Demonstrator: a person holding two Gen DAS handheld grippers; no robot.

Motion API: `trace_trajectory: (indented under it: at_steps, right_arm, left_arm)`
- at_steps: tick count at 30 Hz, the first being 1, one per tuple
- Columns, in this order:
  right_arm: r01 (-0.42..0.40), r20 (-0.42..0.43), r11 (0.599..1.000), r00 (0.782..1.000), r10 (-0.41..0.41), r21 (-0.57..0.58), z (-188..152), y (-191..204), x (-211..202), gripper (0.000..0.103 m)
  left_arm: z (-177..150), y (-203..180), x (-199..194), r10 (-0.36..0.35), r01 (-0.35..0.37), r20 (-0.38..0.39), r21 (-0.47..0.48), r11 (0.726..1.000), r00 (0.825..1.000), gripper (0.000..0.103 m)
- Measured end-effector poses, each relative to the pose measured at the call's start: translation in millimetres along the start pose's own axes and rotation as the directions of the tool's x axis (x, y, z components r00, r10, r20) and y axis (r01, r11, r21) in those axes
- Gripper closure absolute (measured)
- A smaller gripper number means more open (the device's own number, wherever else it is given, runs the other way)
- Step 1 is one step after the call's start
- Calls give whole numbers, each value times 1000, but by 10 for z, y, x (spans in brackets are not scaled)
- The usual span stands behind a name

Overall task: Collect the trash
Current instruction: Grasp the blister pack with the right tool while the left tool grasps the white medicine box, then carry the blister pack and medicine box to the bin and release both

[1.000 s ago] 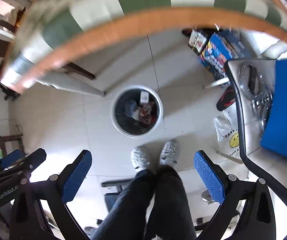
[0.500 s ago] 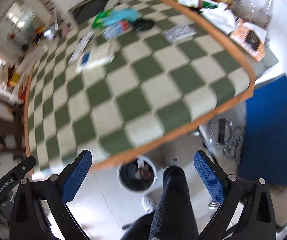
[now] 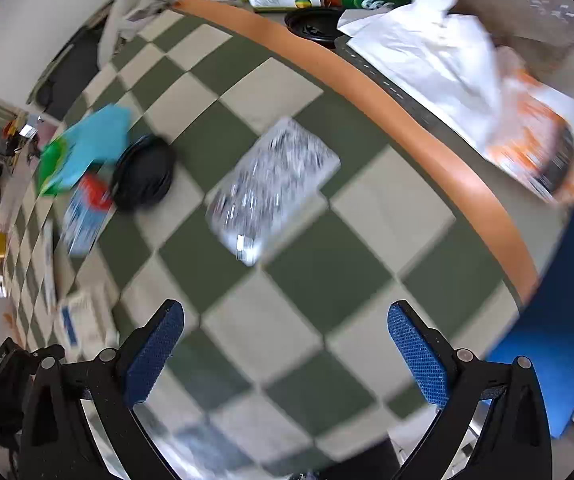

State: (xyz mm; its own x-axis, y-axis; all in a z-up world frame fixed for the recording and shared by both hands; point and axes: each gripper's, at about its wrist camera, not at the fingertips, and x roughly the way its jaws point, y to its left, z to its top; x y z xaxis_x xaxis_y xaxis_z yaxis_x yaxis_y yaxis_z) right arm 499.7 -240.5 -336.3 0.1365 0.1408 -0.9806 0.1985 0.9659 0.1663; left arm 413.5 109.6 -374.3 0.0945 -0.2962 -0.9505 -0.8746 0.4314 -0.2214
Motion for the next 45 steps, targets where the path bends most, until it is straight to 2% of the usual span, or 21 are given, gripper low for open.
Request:
trace_trajectory:
  at_steps: [3, 6, 9, 11, 12, 13, 14, 15, 16, 17, 18, 19, 21, 22, 24, 26, 27, 30, 36, 40, 45]
  right_arm:
    - [-1, -31, 999, 1000, 2, 46, 319, -3, 259, 0]
    - [-11, -63, 995, 998, 18, 100, 549, -6, 473, 0]
    - [-15, -86, 990, 996, 28, 140, 718, 24, 660, 0]
    - [-19, -107, 987, 994, 36, 159, 778, 50, 799, 0]
    - [-7, -110, 988, 994, 24, 156, 789, 82, 830, 2]
    - [10, -101, 991, 995, 4, 136, 810, 143, 838, 3]
    - [24, -100, 994, 995, -13, 110, 824, 206, 855, 3]
    - [42, -96, 995, 995, -34, 88, 836, 259, 869, 7]
    - [79, -86, 995, 994, -74, 54, 835, 327, 877, 14]
    - [116, -74, 993, 991, -114, 15, 824, 397, 883, 18]
    - [134, -46, 990, 990, -136, -47, 791, 501, 879, 26]
    - [126, -18, 987, 992, -129, -101, 759, 580, 866, 30]
    - [115, 4, 970, 993, -117, -216, 674, 730, 873, 34]
    - [108, 9, 958, 994, -109, -267, 634, 786, 873, 36]
    - [104, 28, 921, 995, -100, -376, 538, 892, 856, 41]
    - [110, 45, 886, 994, -101, -451, 468, 957, 819, 48]
    - [115, 54, 873, 993, -101, -474, 426, 975, 790, 53]
    - [64, 1, 864, 997, -73, -499, 371, 1003, 812, 54]
    - [-41, -69, 904, 998, 13, -425, 378, 858, 847, 55]
    - [-73, -59, 917, 997, 55, -392, 350, 786, 759, 56]
    - [-100, -34, 911, 995, 95, -400, 223, 647, 473, 56]
  left_arm:
    - [145, -39, 157, -12, 11, -16, -83, 996, 1000, 1]
    - [206, -63, 242, 34, -34, -4, -116, 993, 999, 2]
    - [162, -181, 226, 143, -141, 57, -37, 989, 988, 8]
    - [35, -326, 209, 208, -224, 135, 119, 967, 969, 8]
    - [-67, -420, 220, 252, -290, 179, 235, 928, 951, 8]
    - [-184, -496, 246, 287, -348, 220, 333, 876, 932, 8]
    - [-292, -541, 275, 321, -403, 255, 410, 818, 912, 8]
    - [-424, -558, 318, 354, -456, 291, 486, 746, 889, 8]
    - [-539, -529, 358, 368, -480, 309, 539, 692, 877, 8]
    - [-596, -485, 364, 365, -480, 313, 556, 678, 877, 8]
    - [-628, -430, 366, 366, -477, 306, 560, 677, 879, 8]
    - [-635, -365, 362, 356, -460, 291, 554, 694, 888, 8]
    - [-575, -227, 352, 333, -408, 236, 507, 759, 913, 8]
    - [-535, -147, 345, 311, -372, 205, 468, 802, 928, 8]
    - [-486, -36, 331, 269, -320, 177, 408, 855, 947, 10]
    - [-466, -18, 322, 233, -284, 175, 379, 880, 956, 21]
    - [-490, -26, 301, 228, -285, 188, 384, 878, 955, 29]
    - [-597, -114, 302, 244, -320, 220, 451, 833, 944, 29]
    - [-901, -225, 227, 248, -384, 310, 538, 750, 918, 29]
    - [-1076, -238, 46, 217, -374, 328, 557, 741, 919, 29]
    - [-1141, -185, -110, 186, -360, 338, 579, 731, 923, 29]
